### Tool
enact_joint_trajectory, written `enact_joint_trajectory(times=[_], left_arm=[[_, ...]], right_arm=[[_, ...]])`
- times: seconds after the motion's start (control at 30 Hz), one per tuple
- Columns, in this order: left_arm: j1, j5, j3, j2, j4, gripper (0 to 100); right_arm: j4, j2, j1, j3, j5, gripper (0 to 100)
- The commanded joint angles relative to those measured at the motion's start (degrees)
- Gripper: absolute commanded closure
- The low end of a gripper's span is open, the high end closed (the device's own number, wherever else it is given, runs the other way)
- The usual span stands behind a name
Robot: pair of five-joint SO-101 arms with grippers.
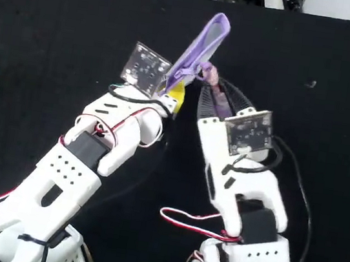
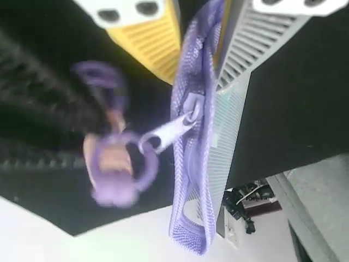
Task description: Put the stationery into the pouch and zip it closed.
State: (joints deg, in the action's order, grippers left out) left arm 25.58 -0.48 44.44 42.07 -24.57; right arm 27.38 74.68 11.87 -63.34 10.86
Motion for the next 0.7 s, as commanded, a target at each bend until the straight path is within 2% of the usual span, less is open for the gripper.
enact_joint_trajectory(times=[0.0, 0.23, 0.4, 0.5, 0.67], left_arm=[[0.66, -4.13, -0.31, 0.35, -0.35, 97], [0.75, -10.73, -0.31, 0.62, -0.35, 97], [0.75, -10.37, 1.36, 4.22, 0.0, 97], [1.63, -9.85, 2.68, 7.47, 0.0, 97], [1.54, -7.65, 3.82, 11.25, 0.0, 97]], right_arm=[[4.57, -0.31, -4.31, 7.78, -0.35, 98.8], [7.47, -0.31, -9.49, 11.03, -0.09, 98.8], [9.14, 0.31, -7.38, 7.25, -3.6, 98.1], [7.3, 1.54, -2.29, 2.24, -6.42, 89.5], [5.01, 9.45, 2.9, -4.44, -6.15, 74.9]])
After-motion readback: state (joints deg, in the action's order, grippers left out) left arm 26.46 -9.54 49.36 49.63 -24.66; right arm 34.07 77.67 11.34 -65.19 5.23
